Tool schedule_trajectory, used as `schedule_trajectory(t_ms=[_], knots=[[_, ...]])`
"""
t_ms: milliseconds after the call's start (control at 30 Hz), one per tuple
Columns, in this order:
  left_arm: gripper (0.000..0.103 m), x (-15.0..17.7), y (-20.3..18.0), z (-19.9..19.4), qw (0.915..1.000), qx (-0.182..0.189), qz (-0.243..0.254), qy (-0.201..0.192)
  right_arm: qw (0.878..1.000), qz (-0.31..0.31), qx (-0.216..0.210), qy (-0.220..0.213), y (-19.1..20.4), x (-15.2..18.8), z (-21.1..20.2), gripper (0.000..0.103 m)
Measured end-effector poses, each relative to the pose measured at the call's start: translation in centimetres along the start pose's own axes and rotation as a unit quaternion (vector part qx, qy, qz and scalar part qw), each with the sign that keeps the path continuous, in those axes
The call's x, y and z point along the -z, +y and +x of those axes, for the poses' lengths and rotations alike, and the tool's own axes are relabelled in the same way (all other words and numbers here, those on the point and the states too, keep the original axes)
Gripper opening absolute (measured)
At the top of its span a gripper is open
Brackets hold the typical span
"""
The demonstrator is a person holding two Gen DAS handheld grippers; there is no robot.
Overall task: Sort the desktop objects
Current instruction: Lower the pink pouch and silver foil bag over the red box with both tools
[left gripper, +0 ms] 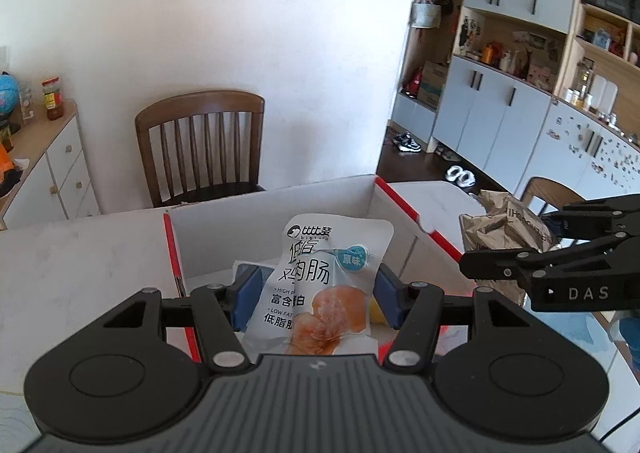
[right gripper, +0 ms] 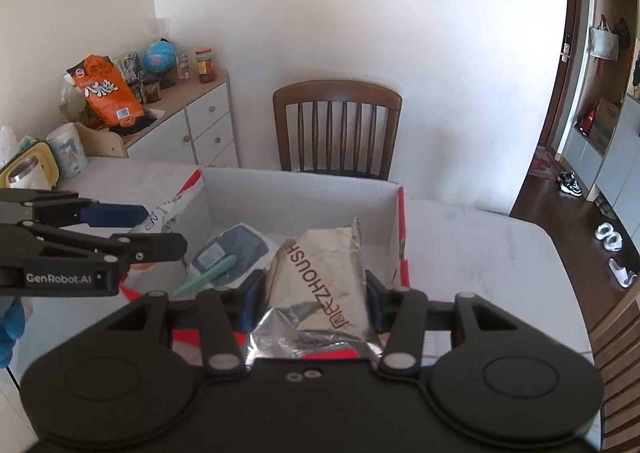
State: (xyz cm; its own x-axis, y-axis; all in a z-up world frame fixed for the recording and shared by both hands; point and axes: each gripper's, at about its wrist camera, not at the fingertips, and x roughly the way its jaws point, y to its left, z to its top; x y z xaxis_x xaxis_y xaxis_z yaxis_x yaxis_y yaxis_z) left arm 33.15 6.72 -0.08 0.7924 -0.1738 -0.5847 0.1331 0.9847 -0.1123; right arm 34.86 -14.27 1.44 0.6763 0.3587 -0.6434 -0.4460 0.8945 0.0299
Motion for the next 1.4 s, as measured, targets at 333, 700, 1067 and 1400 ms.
schedule_trajectory(t_ms=[333, 700, 1067, 1400], knots=[[0.059, -2.5, 1.4, 3.8, 0.9985, -0.032, -0.036, 0.027, 1.0, -0.009, -0.006, 0.017, 0.1, -2.1, 3.9, 0.049], [0.059, -2.5, 2.0, 7.5, 0.995, -0.075, -0.033, 0.057, 0.999, 0.011, 0.012, 0.047, -0.6, -2.0, 7.8, 0.049], [0.059, -1.3, 2.5, 10.2, 0.9908, -0.103, -0.009, 0.087, 0.997, 0.016, 0.022, 0.078, -0.8, -2.4, 11.3, 0.049], [0.059, -1.0, 2.5, 12.4, 0.9856, -0.123, 0.015, 0.115, 0.994, -0.003, 0.037, 0.098, -0.3, -3.1, 14.2, 0.049]])
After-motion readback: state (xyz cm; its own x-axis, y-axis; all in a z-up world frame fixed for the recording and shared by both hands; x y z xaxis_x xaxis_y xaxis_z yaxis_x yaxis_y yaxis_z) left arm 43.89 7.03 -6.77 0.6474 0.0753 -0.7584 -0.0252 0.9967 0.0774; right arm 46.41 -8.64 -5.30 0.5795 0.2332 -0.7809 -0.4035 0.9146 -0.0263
